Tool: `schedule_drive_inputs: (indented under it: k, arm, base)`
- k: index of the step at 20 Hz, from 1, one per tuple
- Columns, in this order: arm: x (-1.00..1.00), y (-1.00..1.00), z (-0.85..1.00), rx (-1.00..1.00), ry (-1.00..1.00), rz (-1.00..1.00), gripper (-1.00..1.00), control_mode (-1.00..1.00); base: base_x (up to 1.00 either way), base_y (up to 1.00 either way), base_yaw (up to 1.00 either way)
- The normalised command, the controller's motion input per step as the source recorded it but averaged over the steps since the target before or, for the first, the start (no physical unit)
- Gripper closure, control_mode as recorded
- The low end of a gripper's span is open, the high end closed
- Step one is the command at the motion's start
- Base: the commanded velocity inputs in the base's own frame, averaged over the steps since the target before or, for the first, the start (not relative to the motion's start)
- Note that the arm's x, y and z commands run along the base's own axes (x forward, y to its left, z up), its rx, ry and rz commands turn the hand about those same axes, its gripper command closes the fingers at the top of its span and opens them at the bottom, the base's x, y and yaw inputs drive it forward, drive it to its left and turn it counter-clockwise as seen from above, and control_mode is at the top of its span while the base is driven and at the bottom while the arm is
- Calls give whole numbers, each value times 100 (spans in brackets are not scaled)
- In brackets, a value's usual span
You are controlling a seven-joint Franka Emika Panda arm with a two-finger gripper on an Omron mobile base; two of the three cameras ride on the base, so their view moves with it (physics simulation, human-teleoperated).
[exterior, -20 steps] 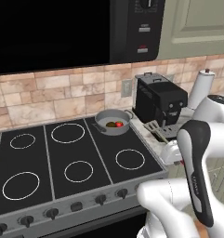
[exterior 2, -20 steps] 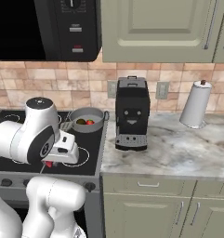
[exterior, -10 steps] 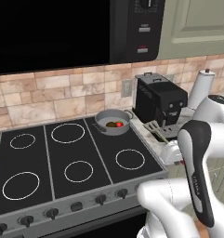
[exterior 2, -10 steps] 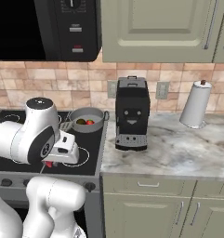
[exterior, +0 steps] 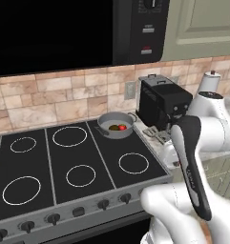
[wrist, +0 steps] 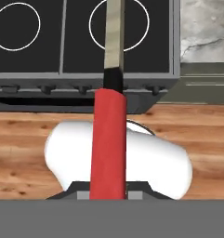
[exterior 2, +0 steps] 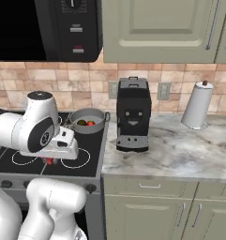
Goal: Put the tomato and avocado in the pot. Retrieve the spatula and lightly stir the vegetables in the pot.
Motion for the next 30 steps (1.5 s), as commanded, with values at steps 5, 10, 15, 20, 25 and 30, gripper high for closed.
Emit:
schedule_drive_inputs:
  k: [5, 10, 15, 20, 25, 30]
  arm:
    - [62, 18, 24, -15, 32, 6, 100, -100]
    - [30, 0, -2, -9, 10, 13, 100, -100]
    - [30, -1, -30, -4, -14, 21, 100, -100]
    - [48, 0, 13, 0, -23, 22, 100, -100]
    - [29, -11, 29, 3, -8, 6, 100, -100]
    - [36, -9, -1, 0, 1, 0, 100, -100]
  base:
    - [0, 0, 0]
    - [0, 0, 0]
    - [0, 0, 0]
    - [0, 0, 0]
    - [0, 0, 0]
    - [0, 0, 0]
